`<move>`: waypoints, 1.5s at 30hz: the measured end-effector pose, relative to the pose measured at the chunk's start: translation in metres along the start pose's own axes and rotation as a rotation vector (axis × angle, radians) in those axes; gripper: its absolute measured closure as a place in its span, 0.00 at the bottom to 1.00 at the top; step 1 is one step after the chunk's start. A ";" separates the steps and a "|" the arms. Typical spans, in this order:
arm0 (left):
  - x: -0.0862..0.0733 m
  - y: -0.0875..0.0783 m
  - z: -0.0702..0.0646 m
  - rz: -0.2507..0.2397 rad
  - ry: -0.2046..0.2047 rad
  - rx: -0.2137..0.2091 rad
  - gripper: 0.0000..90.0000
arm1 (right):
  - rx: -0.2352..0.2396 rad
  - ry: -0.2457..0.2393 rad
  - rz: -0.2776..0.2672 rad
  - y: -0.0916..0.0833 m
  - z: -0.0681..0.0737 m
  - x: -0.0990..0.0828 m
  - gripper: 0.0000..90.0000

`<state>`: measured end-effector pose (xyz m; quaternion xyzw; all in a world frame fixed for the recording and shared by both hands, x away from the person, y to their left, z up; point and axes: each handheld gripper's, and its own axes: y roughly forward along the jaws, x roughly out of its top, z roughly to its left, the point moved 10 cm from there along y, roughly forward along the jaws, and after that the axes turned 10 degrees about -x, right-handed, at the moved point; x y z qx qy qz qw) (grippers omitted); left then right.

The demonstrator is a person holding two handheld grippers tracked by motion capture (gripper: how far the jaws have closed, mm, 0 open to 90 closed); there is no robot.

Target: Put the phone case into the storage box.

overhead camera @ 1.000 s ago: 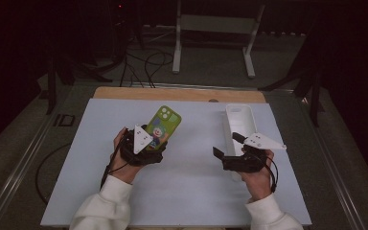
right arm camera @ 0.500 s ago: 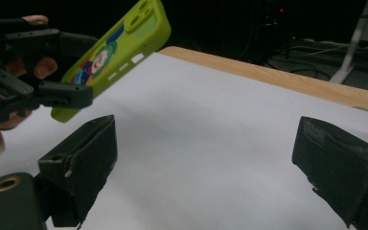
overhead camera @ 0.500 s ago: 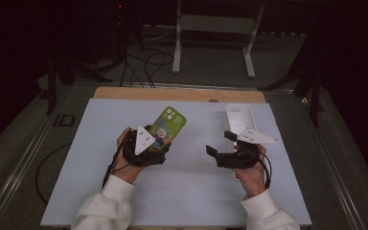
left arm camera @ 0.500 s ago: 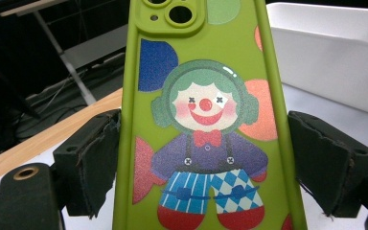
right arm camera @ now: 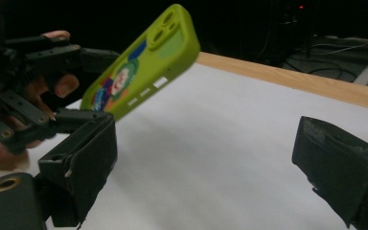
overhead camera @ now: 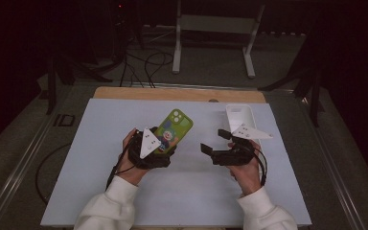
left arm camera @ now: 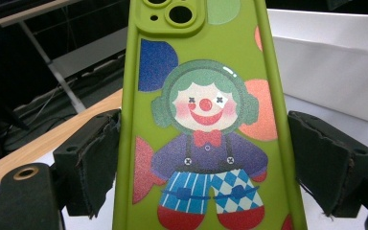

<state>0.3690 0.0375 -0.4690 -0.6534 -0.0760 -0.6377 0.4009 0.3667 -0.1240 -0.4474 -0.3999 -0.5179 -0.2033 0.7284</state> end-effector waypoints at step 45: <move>0.019 0.011 -0.046 -0.053 0.064 -0.109 0.18 | 0.188 0.194 0.067 0.026 0.030 0.008 0.39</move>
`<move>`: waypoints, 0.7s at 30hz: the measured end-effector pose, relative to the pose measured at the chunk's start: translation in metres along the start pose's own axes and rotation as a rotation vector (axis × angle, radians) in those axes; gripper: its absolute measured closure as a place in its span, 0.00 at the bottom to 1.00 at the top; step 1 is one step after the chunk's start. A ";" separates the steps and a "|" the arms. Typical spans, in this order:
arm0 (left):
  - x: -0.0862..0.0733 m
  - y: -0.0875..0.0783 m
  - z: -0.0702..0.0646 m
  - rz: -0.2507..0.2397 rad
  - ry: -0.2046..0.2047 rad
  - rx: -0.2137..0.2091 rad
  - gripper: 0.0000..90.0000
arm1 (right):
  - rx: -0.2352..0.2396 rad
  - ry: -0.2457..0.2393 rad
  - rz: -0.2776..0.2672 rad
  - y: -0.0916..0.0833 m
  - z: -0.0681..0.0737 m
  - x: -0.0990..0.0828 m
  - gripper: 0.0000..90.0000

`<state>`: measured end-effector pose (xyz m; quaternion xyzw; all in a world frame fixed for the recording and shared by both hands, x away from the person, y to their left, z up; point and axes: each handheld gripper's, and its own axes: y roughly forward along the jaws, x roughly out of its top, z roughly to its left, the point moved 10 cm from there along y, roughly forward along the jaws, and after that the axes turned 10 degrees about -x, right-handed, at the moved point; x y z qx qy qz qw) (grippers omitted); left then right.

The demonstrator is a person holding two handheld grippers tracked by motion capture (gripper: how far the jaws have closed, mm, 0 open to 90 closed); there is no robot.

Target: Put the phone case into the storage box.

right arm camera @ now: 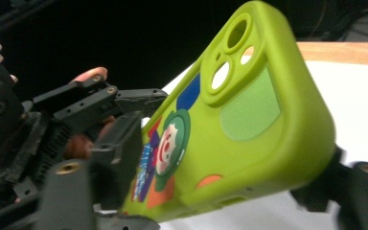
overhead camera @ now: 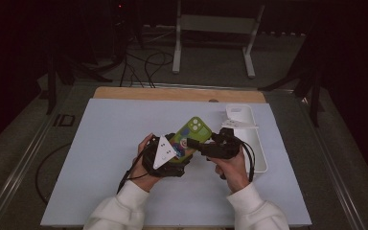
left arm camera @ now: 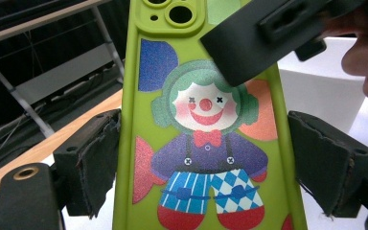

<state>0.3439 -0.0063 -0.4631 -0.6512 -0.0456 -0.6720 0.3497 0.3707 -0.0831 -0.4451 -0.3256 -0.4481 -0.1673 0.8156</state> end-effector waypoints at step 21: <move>-0.007 0.008 -0.003 0.031 -0.009 -0.011 0.17 | 0.030 -0.018 0.039 0.005 0.017 -0.005 0.98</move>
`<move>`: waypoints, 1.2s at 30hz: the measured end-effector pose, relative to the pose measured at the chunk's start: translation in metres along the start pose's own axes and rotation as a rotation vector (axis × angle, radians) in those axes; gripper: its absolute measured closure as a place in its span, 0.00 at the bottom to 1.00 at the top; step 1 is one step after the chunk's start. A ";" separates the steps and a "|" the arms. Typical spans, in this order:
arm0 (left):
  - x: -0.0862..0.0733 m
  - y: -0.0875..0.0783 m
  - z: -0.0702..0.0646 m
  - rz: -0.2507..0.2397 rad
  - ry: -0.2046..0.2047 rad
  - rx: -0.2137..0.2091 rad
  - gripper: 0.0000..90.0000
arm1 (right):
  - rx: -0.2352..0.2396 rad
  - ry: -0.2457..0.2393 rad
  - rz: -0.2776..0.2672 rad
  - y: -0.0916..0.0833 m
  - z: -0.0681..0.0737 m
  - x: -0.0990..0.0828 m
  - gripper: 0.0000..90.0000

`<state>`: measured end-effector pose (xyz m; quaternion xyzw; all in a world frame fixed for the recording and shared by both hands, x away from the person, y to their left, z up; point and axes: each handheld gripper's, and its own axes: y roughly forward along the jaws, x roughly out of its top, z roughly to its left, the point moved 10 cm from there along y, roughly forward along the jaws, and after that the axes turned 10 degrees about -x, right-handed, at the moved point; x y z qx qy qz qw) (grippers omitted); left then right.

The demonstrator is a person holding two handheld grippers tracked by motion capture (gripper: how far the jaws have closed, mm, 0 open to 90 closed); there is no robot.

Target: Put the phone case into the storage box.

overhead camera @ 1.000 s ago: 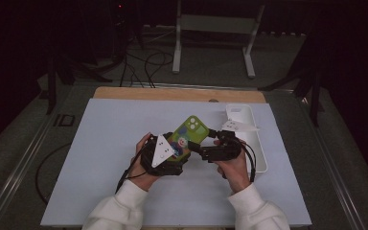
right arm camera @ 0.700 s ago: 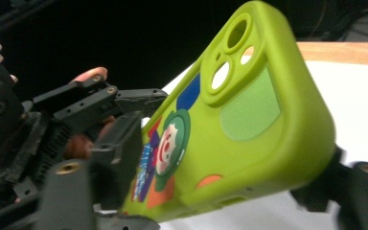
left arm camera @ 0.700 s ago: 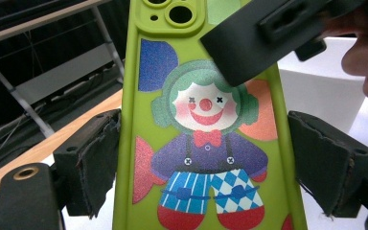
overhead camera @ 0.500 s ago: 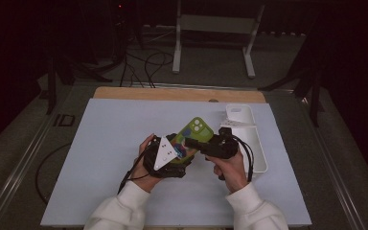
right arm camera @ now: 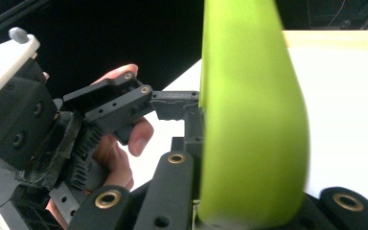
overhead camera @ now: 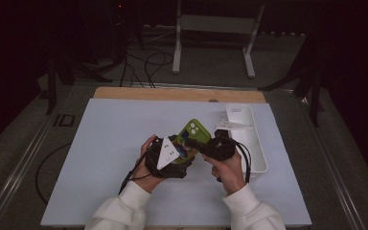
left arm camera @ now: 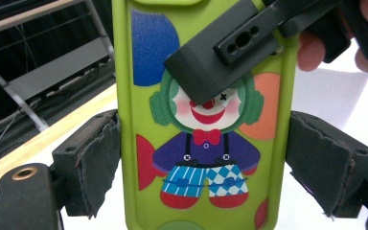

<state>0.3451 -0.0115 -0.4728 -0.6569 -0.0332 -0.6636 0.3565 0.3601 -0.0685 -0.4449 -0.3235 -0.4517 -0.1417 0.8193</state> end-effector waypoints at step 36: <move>-0.001 -0.014 0.015 -0.010 -0.164 -0.099 0.09 | -0.021 -0.089 0.007 -0.008 -0.004 -0.004 0.98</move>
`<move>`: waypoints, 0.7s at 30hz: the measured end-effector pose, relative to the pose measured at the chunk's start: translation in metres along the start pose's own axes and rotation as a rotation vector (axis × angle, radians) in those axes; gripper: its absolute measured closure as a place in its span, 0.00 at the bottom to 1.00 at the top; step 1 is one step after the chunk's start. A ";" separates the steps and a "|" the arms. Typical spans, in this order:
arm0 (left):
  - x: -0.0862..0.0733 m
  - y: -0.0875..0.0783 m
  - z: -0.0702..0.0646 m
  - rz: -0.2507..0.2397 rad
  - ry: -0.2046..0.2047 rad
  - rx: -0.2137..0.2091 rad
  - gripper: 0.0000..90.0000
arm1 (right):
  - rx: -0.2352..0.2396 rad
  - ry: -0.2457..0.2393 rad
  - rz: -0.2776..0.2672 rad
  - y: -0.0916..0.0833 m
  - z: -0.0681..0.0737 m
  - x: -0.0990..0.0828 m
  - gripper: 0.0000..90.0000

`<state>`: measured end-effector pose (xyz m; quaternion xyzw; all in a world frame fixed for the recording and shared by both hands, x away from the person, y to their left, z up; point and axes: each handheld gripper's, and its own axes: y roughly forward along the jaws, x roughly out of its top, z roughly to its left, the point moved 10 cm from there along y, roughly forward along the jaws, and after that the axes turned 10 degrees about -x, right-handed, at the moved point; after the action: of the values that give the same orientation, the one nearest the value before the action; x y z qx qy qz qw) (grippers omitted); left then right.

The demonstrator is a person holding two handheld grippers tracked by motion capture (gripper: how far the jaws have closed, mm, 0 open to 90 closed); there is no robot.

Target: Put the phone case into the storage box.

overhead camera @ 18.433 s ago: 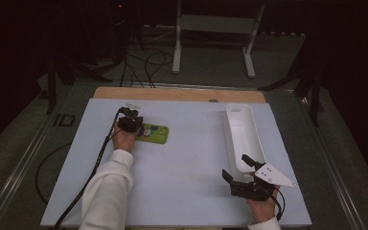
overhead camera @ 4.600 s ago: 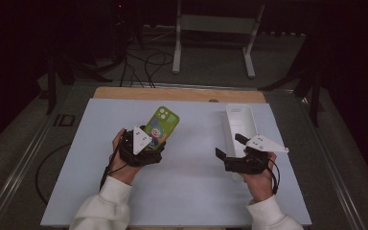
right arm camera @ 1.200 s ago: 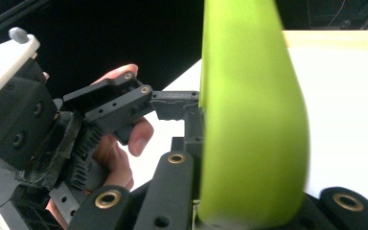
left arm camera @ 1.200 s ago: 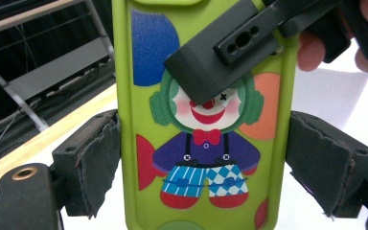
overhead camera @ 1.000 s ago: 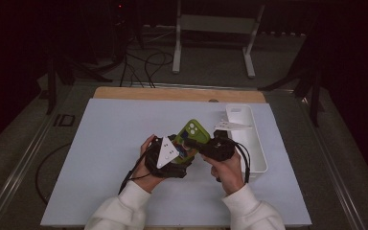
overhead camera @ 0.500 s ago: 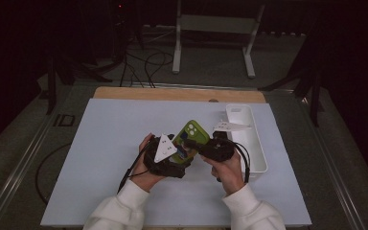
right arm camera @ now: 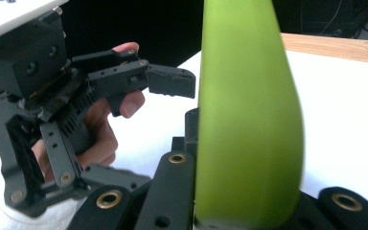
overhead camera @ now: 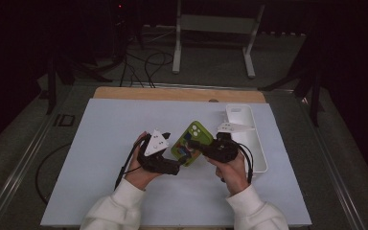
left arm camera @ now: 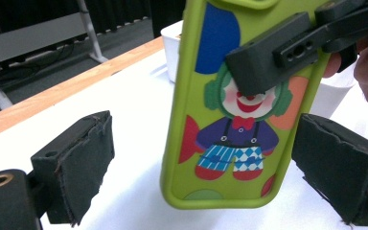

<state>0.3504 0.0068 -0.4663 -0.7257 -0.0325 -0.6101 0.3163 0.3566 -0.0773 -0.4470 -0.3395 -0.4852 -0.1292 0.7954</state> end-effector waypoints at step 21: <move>-0.009 -0.001 -0.006 0.031 -0.033 -0.134 0.17 | 0.059 -0.094 0.017 -0.017 0.008 -0.003 0.98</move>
<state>0.3424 0.0078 -0.4740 -0.7555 0.0145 -0.5940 0.2759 0.3406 -0.0853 -0.4398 -0.3255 -0.5228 -0.0917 0.7825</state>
